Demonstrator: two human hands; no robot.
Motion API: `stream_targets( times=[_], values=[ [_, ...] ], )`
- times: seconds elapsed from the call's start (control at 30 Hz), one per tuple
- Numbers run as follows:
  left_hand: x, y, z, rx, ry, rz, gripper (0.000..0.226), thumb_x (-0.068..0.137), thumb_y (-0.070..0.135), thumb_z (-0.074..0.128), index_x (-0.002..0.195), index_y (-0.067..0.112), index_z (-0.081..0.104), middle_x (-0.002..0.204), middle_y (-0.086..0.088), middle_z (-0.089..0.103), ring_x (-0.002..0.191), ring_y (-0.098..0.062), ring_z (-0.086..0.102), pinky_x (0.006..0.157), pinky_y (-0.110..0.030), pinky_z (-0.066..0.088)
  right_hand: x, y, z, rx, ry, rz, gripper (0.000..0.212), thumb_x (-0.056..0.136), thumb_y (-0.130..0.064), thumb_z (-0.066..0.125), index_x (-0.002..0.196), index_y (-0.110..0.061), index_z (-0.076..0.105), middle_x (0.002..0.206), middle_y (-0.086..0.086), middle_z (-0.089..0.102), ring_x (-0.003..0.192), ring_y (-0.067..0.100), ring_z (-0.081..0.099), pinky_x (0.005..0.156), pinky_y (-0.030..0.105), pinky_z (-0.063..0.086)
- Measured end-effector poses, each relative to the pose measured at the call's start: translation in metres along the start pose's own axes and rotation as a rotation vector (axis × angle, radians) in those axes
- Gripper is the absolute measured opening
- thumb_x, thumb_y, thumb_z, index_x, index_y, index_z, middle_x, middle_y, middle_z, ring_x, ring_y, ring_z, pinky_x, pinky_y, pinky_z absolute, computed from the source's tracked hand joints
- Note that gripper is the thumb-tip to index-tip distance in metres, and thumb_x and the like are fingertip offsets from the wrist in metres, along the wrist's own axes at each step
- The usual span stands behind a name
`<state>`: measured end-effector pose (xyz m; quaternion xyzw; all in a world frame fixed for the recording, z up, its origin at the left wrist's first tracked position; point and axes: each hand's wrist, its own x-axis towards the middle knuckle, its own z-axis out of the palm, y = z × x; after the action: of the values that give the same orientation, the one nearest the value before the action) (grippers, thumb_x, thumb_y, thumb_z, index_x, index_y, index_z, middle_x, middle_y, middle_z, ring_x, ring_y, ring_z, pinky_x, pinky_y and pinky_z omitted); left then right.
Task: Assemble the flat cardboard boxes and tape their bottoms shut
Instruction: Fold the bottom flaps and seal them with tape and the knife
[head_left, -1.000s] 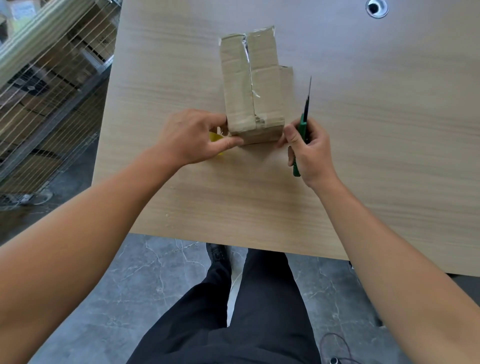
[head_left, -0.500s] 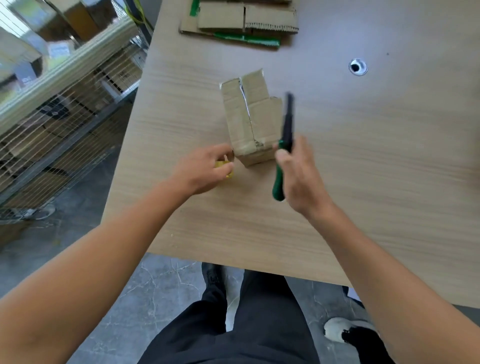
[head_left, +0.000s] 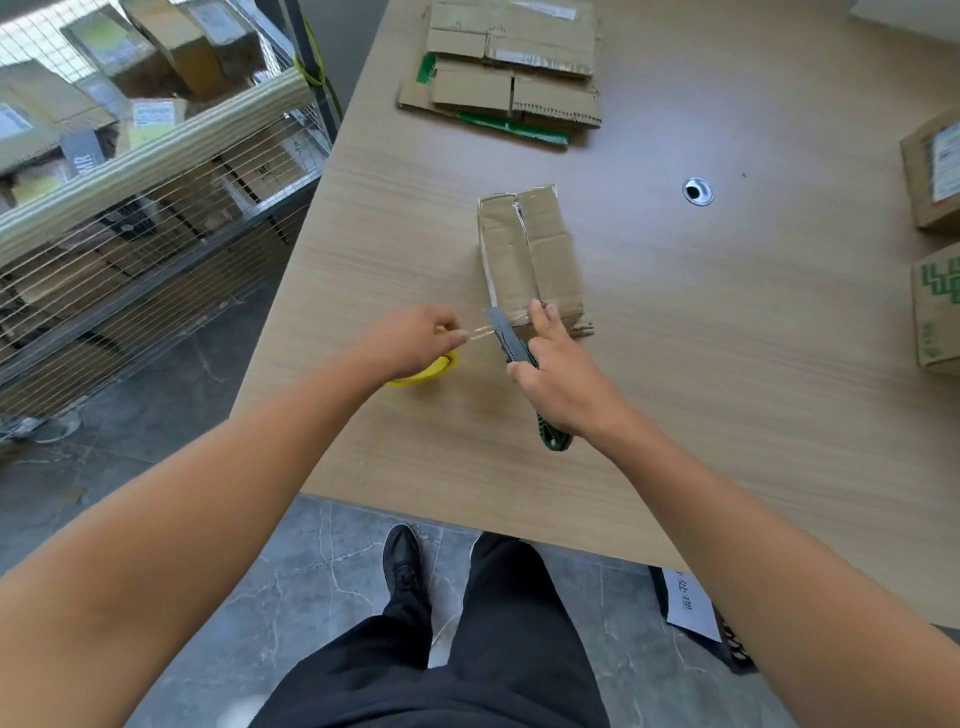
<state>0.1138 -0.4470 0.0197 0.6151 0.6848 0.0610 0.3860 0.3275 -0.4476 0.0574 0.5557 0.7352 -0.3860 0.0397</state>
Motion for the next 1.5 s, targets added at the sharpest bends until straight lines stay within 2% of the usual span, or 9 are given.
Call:
stream_targets(
  times=[0.27, 0.5, 0.67, 0.8, 0.9, 1.13, 1.23, 1.4, 1.5],
  values=[
    [-0.002, 0.018, -0.003, 0.096, 0.181, -0.003, 0.019, 0.093, 0.045, 0.063, 0.095, 0.027, 0.071, 0.108, -0.006, 0.063, 0.097, -0.028, 0.063, 0.074, -0.034, 0.046, -0.001, -0.02, -0.012, -0.084, -0.117, 0.068, 0.028, 0.1, -0.032, 0.052, 0.077, -0.016, 0.049, 0.169, 0.007, -0.017, 0.154, 0.019, -0.02, 0.122, 0.042, 0.009],
    [-0.02, 0.023, 0.007, 0.19, 0.345, 0.118, 0.02, 0.1, 0.04, 0.054, 0.097, 0.024, 0.064, 0.099, 0.004, 0.044, 0.085, -0.026, 0.058, 0.068, -0.033, 0.039, 0.006, -0.039, -0.006, -0.436, -0.231, 0.167, 0.041, 0.104, -0.028, 0.04, 0.132, 0.0, 0.052, 0.16, 0.024, -0.033, 0.148, 0.041, -0.032, 0.123, 0.054, 0.002],
    [-0.032, 0.001, -0.005, 0.278, 0.515, 0.222, 0.022, 0.1, 0.036, 0.056, 0.099, 0.016, 0.064, 0.108, -0.002, 0.054, 0.067, -0.03, 0.055, 0.06, -0.037, 0.04, 0.002, -0.022, 0.007, -0.504, -0.182, 0.164, 0.014, 0.1, -0.025, 0.046, 0.098, -0.013, 0.053, 0.157, 0.011, -0.045, 0.146, 0.03, -0.04, 0.109, 0.079, 0.019],
    [-0.048, -0.06, 0.005, 0.522, 0.408, 0.182, 0.027, 0.105, 0.031, 0.048, 0.11, 0.009, 0.063, 0.118, -0.011, 0.054, 0.077, -0.035, 0.058, 0.064, -0.042, 0.04, -0.008, -0.004, 0.037, -0.492, 0.254, -0.034, 0.023, 0.097, -0.038, 0.049, 0.09, -0.016, 0.052, 0.168, 0.017, -0.014, 0.154, 0.034, -0.019, 0.114, 0.073, 0.014],
    [-0.056, -0.093, 0.013, 0.58, 0.273, 0.123, 0.019, 0.1, 0.017, 0.051, 0.114, 0.01, 0.063, 0.126, -0.011, 0.049, 0.1, -0.034, 0.052, 0.073, -0.046, 0.042, -0.023, -0.004, 0.084, -0.38, 0.532, -0.14, 0.02, 0.094, -0.034, 0.056, 0.091, -0.015, 0.054, 0.156, 0.02, 0.031, 0.148, 0.037, 0.021, 0.11, 0.064, 0.027],
    [-0.059, -0.108, 0.011, 0.567, 0.083, 0.143, 0.024, 0.098, 0.012, 0.047, 0.12, 0.015, 0.056, 0.132, -0.013, 0.038, 0.104, -0.034, 0.049, 0.083, -0.048, 0.047, 0.009, -0.045, 0.156, -0.167, 0.321, -0.053, 0.019, 0.102, -0.029, 0.046, 0.105, -0.011, 0.052, 0.105, 0.011, 0.061, 0.093, 0.035, 0.057, 0.076, 0.044, 0.036],
    [-0.057, -0.116, 0.008, 0.504, 0.07, 0.155, 0.024, 0.098, 0.013, 0.049, 0.12, 0.017, 0.055, 0.131, -0.01, 0.037, 0.106, -0.033, 0.048, 0.084, -0.048, 0.047, 0.027, -0.051, 0.166, -0.121, 0.277, 0.037, 0.025, 0.104, -0.025, 0.043, 0.12, -0.007, 0.049, 0.115, 0.019, 0.059, 0.099, 0.042, 0.06, 0.079, 0.047, 0.046],
    [-0.056, -0.128, 0.012, 0.428, 0.067, 0.157, 0.028, 0.095, 0.013, 0.057, 0.122, 0.019, 0.053, 0.128, -0.006, 0.035, 0.11, -0.03, 0.048, 0.086, -0.045, 0.049, 0.051, -0.064, 0.177, -0.217, 0.321, 0.144, 0.044, 0.104, -0.031, 0.046, 0.142, -0.009, 0.039, 0.134, 0.016, 0.044, 0.119, 0.038, 0.047, 0.091, 0.05, 0.043],
    [-0.055, -0.129, 0.012, 0.453, 0.014, 0.138, 0.046, 0.099, 0.016, 0.052, 0.143, 0.023, 0.044, 0.134, -0.006, 0.032, 0.115, -0.03, 0.046, 0.094, -0.045, 0.046, 0.057, -0.066, 0.177, -0.214, 0.318, 0.136, 0.045, 0.103, -0.03, 0.047, 0.144, -0.011, 0.04, 0.136, 0.016, 0.042, 0.123, 0.038, 0.043, 0.093, 0.049, 0.038]
  ],
)
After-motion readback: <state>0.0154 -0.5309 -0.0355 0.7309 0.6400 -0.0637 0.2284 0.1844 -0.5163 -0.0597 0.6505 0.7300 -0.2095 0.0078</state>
